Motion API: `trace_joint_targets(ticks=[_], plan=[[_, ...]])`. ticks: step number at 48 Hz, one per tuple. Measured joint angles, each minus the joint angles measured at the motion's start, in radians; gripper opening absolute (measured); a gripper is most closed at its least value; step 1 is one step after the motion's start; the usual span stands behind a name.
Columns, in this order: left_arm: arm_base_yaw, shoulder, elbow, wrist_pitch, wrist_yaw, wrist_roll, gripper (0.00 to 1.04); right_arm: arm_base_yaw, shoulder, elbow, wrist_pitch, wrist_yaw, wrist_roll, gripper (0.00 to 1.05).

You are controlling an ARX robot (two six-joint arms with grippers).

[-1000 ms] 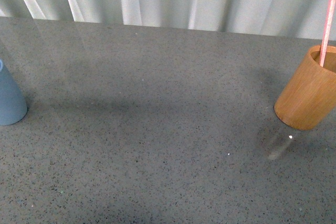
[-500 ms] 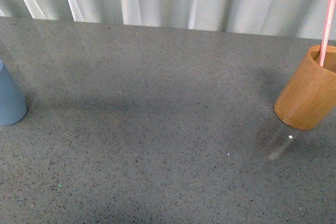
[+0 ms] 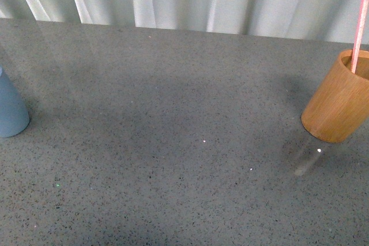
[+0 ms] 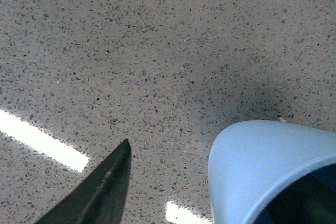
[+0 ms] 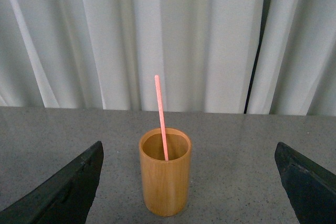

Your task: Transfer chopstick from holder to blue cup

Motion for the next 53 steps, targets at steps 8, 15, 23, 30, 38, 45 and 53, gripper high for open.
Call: trace_joint_targets(ticks=[8,15,23,30,38,45,53], plan=[[-0.003,0.002,0.006,-0.016,0.039,0.020,0.48,0.000,0.000,0.000,0.000,0.000,0.000,0.95],[-0.021,-0.016,0.005,-0.045,0.068,0.050,0.30,0.000,0.000,0.000,0.000,0.000,0.000,0.95],[-0.051,-0.058,0.005,-0.093,0.072,0.094,0.08,0.000,0.000,0.000,0.000,0.000,0.000,0.95],[-0.095,-0.090,0.034,-0.150,0.079,0.121,0.03,0.000,0.000,0.000,0.000,0.000,0.000,0.95],[-0.163,-0.094,0.101,-0.208,0.064,0.126,0.03,0.000,0.000,0.000,0.000,0.000,0.000,0.95],[-0.276,-0.094,0.193,-0.274,0.072,0.120,0.03,0.000,0.000,0.000,0.000,0.000,0.000,0.95],[-0.388,-0.082,0.259,-0.313,0.068,0.101,0.03,0.000,0.000,0.000,0.000,0.000,0.000,0.95]])
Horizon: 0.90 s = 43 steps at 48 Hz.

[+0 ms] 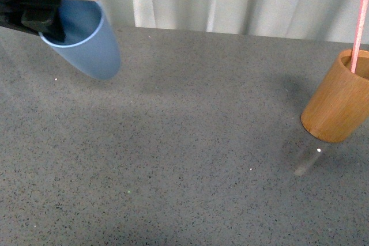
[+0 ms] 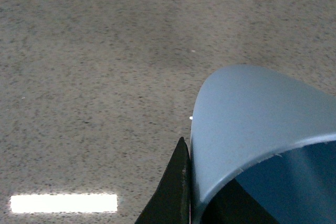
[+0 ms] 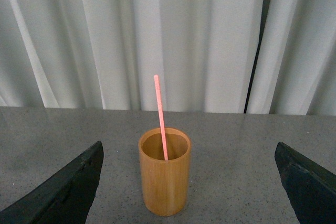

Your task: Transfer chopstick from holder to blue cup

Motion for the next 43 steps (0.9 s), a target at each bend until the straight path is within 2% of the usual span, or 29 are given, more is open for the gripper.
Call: trace_joint_targets(ticks=[16,43], plan=[[-0.156,0.016,-0.010,-0.056,-0.027,-0.015,0.03,0.000,0.000,0.000,0.000,0.000,0.000,0.95],[-0.275,0.053,-0.059,0.000,-0.002,-0.131,0.03,0.000,0.000,0.000,0.000,0.000,0.000,0.95]])
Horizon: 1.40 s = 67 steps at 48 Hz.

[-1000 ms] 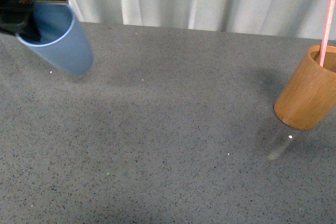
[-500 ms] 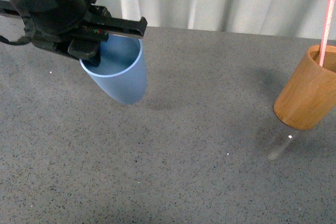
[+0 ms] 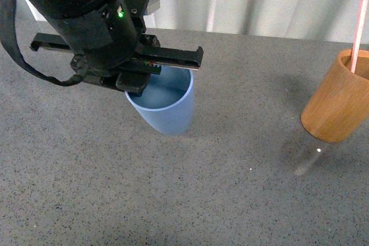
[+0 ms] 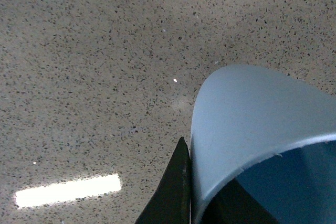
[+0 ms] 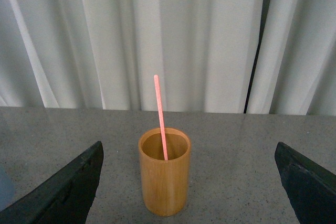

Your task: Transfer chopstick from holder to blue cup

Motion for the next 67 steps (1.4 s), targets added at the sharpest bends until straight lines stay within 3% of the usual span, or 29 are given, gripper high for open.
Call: trace_joint_targets(ticks=[57,67], plan=[[-0.044,0.068,-0.056,0.064,-0.023,-0.064,0.03,0.000,0.000,0.000,0.000,0.000,0.000,0.95],[-0.034,0.076,-0.049,0.070,-0.028,-0.072,0.36,0.000,0.000,0.000,0.000,0.000,0.000,0.95]])
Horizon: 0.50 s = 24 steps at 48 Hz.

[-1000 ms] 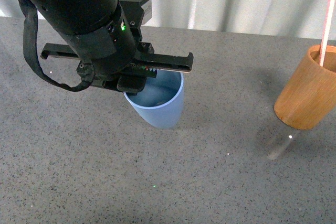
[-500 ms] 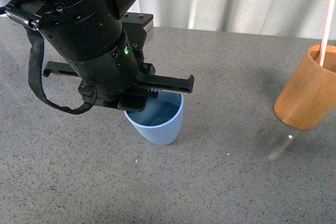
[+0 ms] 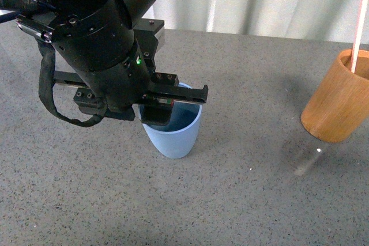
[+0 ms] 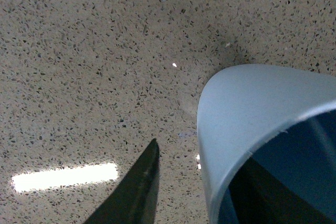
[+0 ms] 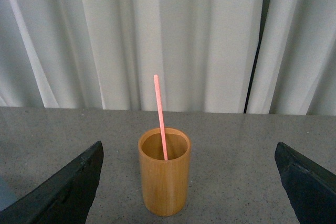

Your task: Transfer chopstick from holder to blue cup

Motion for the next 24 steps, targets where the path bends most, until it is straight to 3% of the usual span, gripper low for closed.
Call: trace_joint_targets(ticks=[5,20,24], plan=[[0.017,-0.003,0.014,-0.002,0.000,0.000,0.56,0.000,0.000,0.000,0.000,0.000,0.000,0.95],[0.063,-0.056,0.056,-0.030,-0.006,0.019,0.97,0.000,0.000,0.000,0.000,0.000,0.000,0.95],[0.081,-0.084,0.070,-0.039,-0.017,0.037,0.98,0.000,0.000,0.000,0.000,0.000,0.000,0.95]])
